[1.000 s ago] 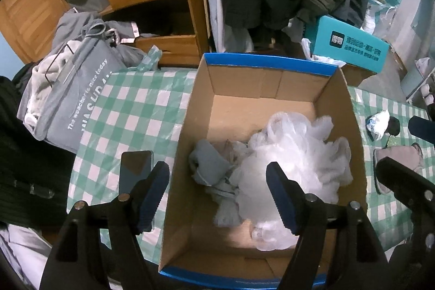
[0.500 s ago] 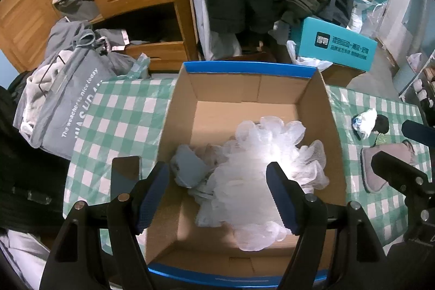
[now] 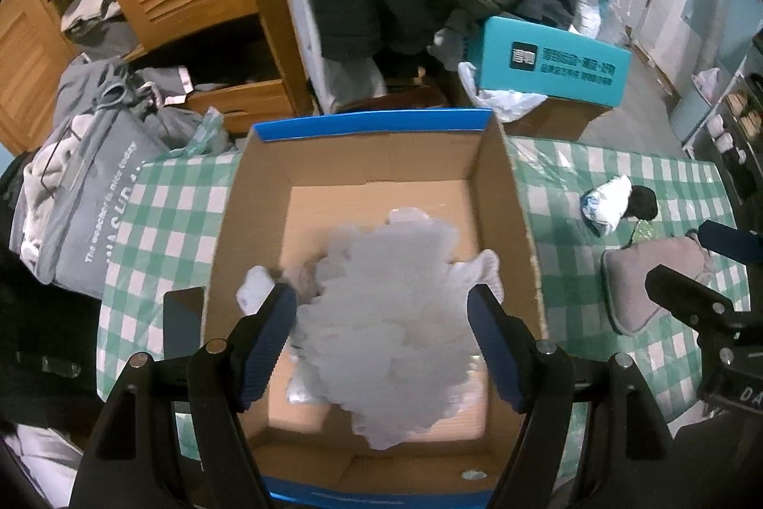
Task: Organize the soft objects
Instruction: 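Move both grippers out of the box back over the table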
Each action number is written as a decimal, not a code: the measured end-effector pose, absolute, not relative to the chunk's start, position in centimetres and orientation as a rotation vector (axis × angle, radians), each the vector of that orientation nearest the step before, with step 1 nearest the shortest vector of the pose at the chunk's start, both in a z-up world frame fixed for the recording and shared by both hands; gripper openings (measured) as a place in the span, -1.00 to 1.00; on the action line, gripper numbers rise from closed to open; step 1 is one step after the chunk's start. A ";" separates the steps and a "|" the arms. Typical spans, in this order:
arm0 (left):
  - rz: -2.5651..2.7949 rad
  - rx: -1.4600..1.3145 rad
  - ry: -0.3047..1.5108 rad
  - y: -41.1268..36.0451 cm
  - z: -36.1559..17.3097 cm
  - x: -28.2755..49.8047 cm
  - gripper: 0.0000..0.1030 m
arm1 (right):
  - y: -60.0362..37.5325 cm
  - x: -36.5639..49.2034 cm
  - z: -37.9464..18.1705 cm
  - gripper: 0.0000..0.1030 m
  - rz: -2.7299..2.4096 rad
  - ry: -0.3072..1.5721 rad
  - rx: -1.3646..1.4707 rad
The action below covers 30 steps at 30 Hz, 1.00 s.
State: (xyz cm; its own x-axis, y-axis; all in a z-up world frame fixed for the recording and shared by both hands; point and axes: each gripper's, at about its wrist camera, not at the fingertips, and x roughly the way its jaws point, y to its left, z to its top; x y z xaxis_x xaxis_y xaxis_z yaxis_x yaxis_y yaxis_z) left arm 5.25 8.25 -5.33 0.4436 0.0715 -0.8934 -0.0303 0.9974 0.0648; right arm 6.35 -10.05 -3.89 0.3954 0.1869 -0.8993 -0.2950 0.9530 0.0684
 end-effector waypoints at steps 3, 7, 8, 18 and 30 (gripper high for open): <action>0.045 0.046 1.110 7.1 -5.3 5.4 0.47 | -11.6 6.4 -4.3 0.56 0.280 1.137 -0.082; 0.021 0.069 1.110 5.1 -5.2 5.8 0.47 | -13.9 6.4 -4.8 0.56 0.243 1.152 -0.052; 0.016 0.073 1.110 4.7 -5.2 5.9 0.47 | -14.2 6.3 -4.9 0.56 0.236 1.155 -0.048; -0.048 0.084 1.145 0.8 -5.8 6.8 0.47 | -19.2 6.2 -6.2 0.56 0.165 1.185 0.008; -0.101 0.168 1.200 -4.3 -8.4 7.7 0.47 | -24.2 6.1 -9.5 0.56 0.066 1.258 0.048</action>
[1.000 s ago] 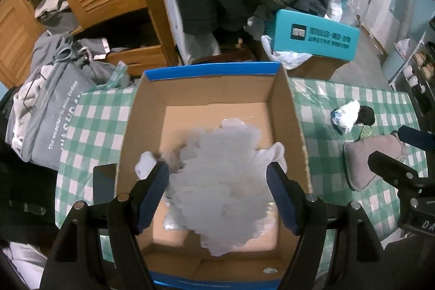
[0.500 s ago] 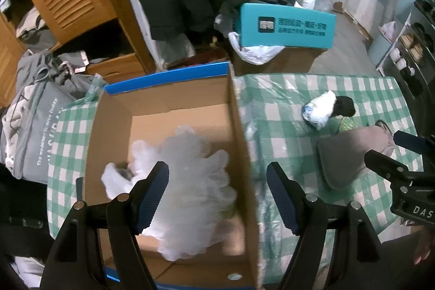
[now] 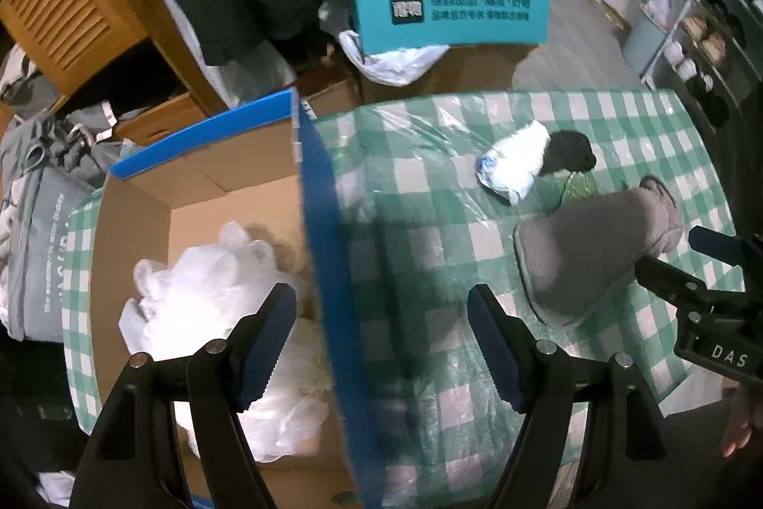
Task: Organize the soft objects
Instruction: 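Move both grippers out of the box back over the table, then close the right gripper on the grey fleece sock-shaped item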
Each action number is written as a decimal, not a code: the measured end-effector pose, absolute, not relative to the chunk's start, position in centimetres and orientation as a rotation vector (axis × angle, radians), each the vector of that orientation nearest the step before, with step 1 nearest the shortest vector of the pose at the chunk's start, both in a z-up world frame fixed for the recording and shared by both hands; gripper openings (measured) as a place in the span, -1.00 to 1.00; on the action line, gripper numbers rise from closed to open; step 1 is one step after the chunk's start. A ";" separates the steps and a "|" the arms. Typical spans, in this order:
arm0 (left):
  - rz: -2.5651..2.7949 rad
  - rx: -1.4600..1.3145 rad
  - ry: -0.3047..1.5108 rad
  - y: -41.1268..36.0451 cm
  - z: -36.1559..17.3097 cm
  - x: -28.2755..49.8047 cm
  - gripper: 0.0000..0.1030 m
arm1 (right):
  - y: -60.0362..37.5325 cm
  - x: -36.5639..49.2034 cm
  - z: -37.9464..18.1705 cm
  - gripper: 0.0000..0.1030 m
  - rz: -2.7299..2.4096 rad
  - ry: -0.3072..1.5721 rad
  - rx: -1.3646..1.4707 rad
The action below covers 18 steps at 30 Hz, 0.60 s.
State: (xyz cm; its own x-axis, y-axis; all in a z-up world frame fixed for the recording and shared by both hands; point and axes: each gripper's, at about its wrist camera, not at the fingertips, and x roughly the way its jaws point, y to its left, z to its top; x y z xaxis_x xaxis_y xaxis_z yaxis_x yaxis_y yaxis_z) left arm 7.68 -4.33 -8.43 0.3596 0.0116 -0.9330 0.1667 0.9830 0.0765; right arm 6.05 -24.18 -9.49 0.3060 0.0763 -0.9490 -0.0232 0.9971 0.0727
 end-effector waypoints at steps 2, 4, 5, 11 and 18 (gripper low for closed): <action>-0.114 0.176 1.208 -5.2 -9.0 7.9 0.47 | -24.9 6.0 -10.1 0.56 0.050 1.273 0.062; -0.124 0.183 1.216 -5.9 -9.4 8.0 0.47 | -25.7 5.8 -10.8 0.56 0.035 1.292 0.074; -0.130 0.188 1.217 -6.3 -9.7 8.1 0.47 | -25.9 5.8 -11.1 0.56 0.030 1.297 0.074; -0.156 0.233 1.252 -8.5 -11.7 8.4 0.47 | -27.1 5.9 -12.7 0.56 0.010 1.328 0.093; -0.153 0.247 1.284 -9.3 -13.3 9.3 0.47 | -28.0 6.2 -14.6 0.56 -0.005 1.379 0.192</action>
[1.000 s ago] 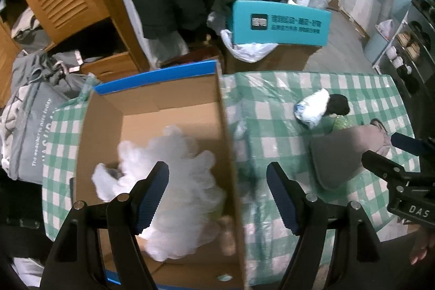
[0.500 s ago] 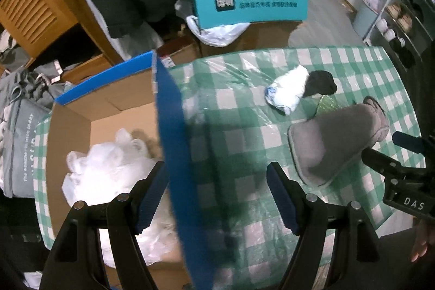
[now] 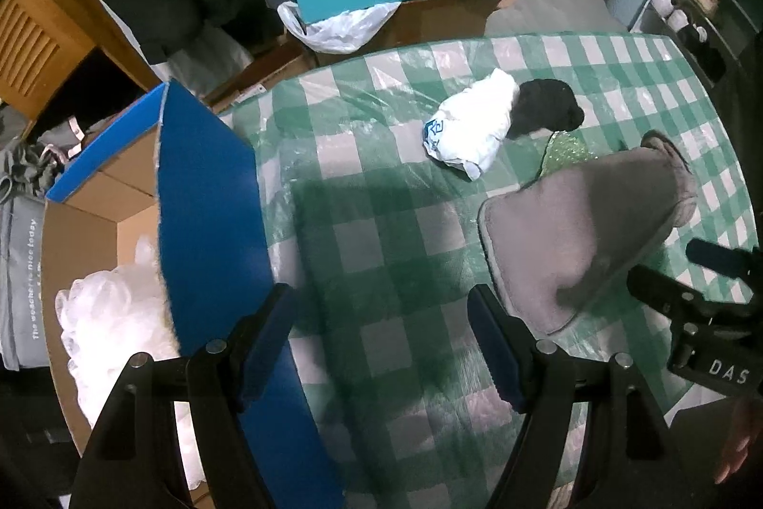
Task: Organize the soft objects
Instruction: 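Close the right gripper on the grey fleece sock-shaped item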
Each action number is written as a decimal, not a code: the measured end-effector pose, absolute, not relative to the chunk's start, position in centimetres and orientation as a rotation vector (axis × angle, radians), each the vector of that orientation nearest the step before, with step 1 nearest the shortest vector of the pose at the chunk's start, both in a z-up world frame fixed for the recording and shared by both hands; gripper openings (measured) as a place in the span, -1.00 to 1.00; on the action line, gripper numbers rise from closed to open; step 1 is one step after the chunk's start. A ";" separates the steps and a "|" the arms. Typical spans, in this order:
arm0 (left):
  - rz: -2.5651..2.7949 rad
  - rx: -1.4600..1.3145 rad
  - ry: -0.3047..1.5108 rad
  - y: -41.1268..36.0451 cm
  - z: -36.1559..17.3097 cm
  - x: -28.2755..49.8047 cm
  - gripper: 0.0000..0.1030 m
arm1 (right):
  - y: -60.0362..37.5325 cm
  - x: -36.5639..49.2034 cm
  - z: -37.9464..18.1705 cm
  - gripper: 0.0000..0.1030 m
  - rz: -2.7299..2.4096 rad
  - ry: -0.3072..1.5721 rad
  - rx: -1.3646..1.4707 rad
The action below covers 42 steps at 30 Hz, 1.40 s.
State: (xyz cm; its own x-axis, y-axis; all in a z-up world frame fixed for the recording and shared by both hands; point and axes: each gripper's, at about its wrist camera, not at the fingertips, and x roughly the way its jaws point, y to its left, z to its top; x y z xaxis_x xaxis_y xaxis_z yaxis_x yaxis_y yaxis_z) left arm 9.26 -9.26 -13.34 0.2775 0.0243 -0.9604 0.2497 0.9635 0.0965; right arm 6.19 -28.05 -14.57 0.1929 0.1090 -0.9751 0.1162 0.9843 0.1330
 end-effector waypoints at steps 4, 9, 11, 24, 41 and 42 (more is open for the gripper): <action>-0.155 0.241 1.304 -9.4 -14.3 9.6 0.47 | -28.3 6.2 -16.1 0.56 -0.022 1.415 0.228; -0.156 0.241 1.329 -9.8 -15.5 10.1 0.47 | -28.8 6.6 -17.1 0.56 -0.039 1.424 0.283; -0.162 0.244 1.337 -10.1 -15.8 10.3 0.47 | -29.1 6.9 -17.4 0.56 -0.051 1.427 0.310; -0.182 0.273 1.358 -10.9 -16.9 10.8 0.47 | -29.5 7.1 -20.6 0.07 -0.021 1.502 0.344; -0.200 0.319 1.353 -12.1 -16.7 10.0 0.47 | -31.5 4.1 -17.9 -0.76 -0.061 1.500 0.033; -0.201 0.328 1.352 -12.4 -16.7 9.9 0.47 | -31.9 3.9 -17.7 -0.76 -0.064 1.496 0.021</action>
